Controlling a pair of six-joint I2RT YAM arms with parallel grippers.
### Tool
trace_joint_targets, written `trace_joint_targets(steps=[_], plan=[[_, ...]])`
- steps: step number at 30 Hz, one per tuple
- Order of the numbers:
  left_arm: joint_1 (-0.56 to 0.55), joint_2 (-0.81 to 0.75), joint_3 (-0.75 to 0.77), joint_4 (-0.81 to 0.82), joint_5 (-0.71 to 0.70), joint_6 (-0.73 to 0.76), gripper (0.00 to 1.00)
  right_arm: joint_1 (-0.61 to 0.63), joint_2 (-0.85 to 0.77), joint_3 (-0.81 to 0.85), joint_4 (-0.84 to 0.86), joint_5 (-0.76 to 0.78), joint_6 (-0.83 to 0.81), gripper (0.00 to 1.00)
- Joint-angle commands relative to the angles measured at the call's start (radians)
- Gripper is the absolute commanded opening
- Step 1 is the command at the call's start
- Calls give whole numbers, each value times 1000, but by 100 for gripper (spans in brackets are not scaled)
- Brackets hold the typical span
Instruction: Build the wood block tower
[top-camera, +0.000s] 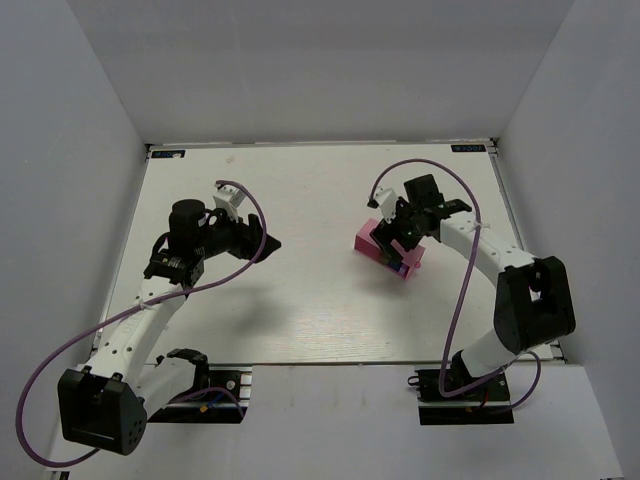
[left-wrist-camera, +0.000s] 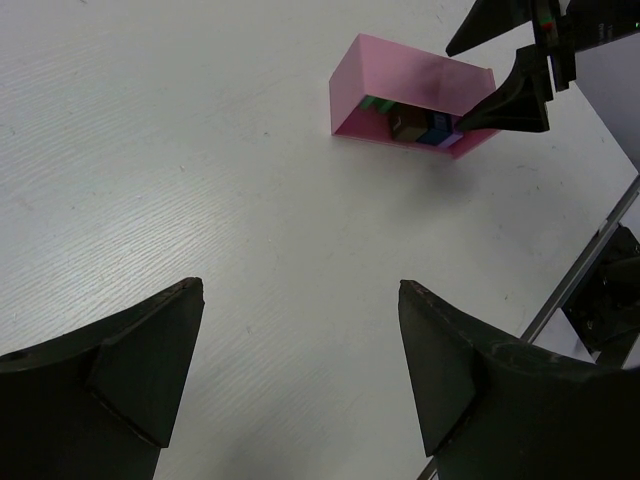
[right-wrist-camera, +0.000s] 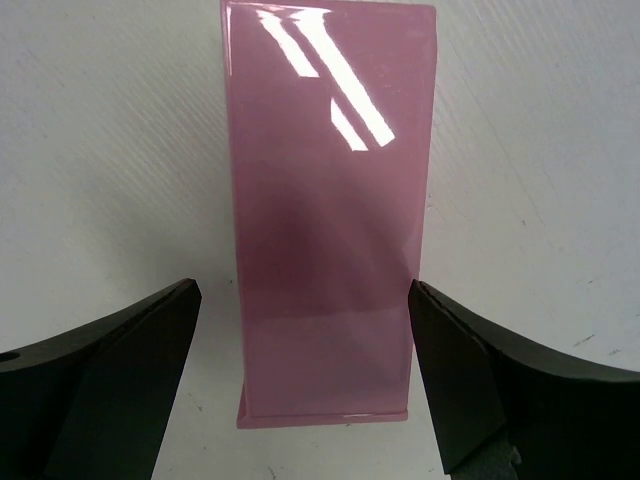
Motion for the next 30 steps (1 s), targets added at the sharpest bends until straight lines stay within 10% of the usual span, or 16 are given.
trace_joint_targets(steps=[1,30], plan=[[-3,-27,18,20,25,4,89,-16,10,11,-6,-31,-14,90],[-3,-27,8,20,25,4,91,-27,99,11,23,23,-12,88]])
